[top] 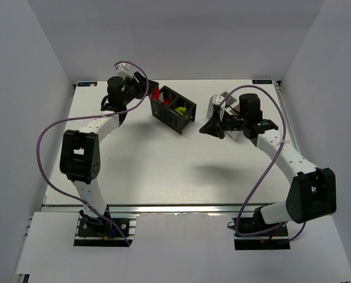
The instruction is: Sort the legos into containers by color
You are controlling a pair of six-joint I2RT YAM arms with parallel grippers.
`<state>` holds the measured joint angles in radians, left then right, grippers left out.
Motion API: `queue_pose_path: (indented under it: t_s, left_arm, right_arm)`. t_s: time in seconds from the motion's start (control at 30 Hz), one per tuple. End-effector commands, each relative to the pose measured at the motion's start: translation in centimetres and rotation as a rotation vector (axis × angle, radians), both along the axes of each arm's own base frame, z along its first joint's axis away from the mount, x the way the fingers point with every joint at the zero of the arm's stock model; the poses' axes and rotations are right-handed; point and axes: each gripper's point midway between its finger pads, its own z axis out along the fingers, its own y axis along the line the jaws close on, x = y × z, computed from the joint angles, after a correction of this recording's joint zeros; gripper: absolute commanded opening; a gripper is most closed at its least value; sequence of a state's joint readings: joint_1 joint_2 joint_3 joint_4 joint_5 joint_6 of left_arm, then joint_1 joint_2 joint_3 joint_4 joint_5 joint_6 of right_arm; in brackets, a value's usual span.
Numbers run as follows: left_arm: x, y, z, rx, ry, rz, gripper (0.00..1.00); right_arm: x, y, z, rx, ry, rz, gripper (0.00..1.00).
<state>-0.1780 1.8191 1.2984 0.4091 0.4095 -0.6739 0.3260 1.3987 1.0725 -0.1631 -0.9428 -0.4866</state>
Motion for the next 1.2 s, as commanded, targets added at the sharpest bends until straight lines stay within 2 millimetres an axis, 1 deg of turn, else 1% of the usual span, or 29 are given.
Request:
queue_pose_path:
  t_s: [0.0, 0.07, 0.1, 0.13, 0.17, 0.2, 0.23, 0.33, 0.37, 0.43, 0.5, 0.53, 0.63, 0.67, 0.73, 0.77, 0.83, 0.87, 0.97, 1.0, 1.07, 1.13, 1.17]
  left_arm:
    - [1.6, -1.8, 1.4, -0.056, -0.035, -0.003, 0.12]
    - [2.2, -2.6, 1.2, -0.056, -0.036, -0.008, 0.12]
    - [2.6, -2.8, 1.7, -0.061, -0.050, -0.003, 0.12]
    - [3.2, -3.0, 0.8, -0.065, -0.034, -0.001, 0.12]
    - [3.4, -3.3, 0.7, -0.067, -0.031, -0.001, 0.12]
    - [3.8, -3.4, 1.1, -0.072, -0.041, 0.003, 0.13]
    - [4.2, -3.6, 0.2, -0.070, -0.027, 0.005, 0.13]
    - [4.9, -4.0, 0.2, -0.078, -0.028, 0.008, 0.14]
    - [5.2, -4.3, -0.5, -0.073, -0.017, 0.009, 0.15]
    - [5.6, -4.4, -0.6, -0.064, -0.017, 0.015, 0.17]
    - [5.8, -4.6, -1.7, -0.044, 0.002, 0.019, 0.20]
    - [6.0, -4.5, -1.9, -0.037, 0.007, 0.031, 0.25]
    - [6.3, -4.4, -2.8, -0.015, 0.022, 0.051, 0.34]
    - [6.5, -4.5, -2.6, -0.012, 0.019, 0.055, 0.40]
    - [6.8, -4.7, -3.5, 0.007, 0.040, 0.056, 0.46]
    - [7.0, -4.9, -2.9, 0.010, 0.028, 0.057, 0.53]
    - [7.3, -5.1, -3.3, 0.032, 0.037, 0.058, 0.59]
    - [7.5, -5.3, -2.9, 0.034, 0.026, 0.061, 0.64]
    - [7.5, -5.6, -2.6, 0.046, 0.022, 0.066, 0.70]
    - [7.5, -5.5, -2.5, 0.052, 0.017, 0.066, 0.73]
    - [7.5, -5.6, -2.4, 0.057, 0.017, 0.065, 0.74]
    - [7.4, -5.4, -2.5, 0.066, 0.021, 0.072, 0.74]
    - [7.3, -5.3, -1.8, 0.068, 0.010, 0.075, 0.74]
  right_arm:
    - [0.1, -0.7, 0.9, 0.016, -0.031, -0.025, 0.03]
    - [0.1, -0.9, 1.0, 0.017, -0.034, -0.032, 0.03]
    - [0.2, -1.1, 1.0, 0.019, -0.032, -0.039, 0.03]
    - [0.2, -1.2, 1.0, 0.020, -0.028, -0.042, 0.03]
    - [0.2, -1.3, 1.0, 0.021, -0.026, -0.043, 0.03]
    - [0.3, -1.5, 1.0, 0.022, -0.027, -0.049, 0.03]
    - [0.3, -1.6, 1.0, 0.022, -0.026, -0.050, 0.03]
    - [0.5, -1.9, 0.9, 0.023, -0.024, -0.060, 0.04]
    - [0.6, -2.1, 0.9, 0.025, -0.022, -0.064, 0.04]
    - [0.6, -2.2, 0.9, 0.026, -0.024, -0.068, 0.05]
    - [0.6, -2.4, 0.8, 0.028, -0.019, -0.074, 0.06]
    - [0.7, -2.5, 0.8, 0.028, -0.021, -0.077, 0.07]
    - [0.9, -2.7, 0.9, 0.032, -0.020, -0.081, 0.09]
    - [0.9, -2.8, 0.8, 0.032, -0.017, -0.084, 0.09]
    - [0.9, -3.0, 0.9, 0.034, -0.019, -0.086, 0.10]
    - [1.0, -3.1, 0.8, 0.033, -0.018, -0.089, 0.11]
    - [0.9, -3.1, 0.9, 0.035, -0.017, -0.087, 0.12]
    - [0.9, -3.2, 0.9, 0.036, -0.017, -0.088, 0.12]
    - [0.9, -3.3, 0.8, 0.036, -0.016, -0.090, 0.16]
    - [0.9, -3.3, 0.9, 0.035, -0.017, -0.089, 0.18]
    - [0.9, -3.3, 0.8, 0.034, -0.015, -0.094, 0.21]
    - [0.9, -3.4, 0.9, 0.034, -0.018, -0.095, 0.25]
    - [1.0, -3.4, 1.0, 0.032, -0.020, -0.101, 0.28]
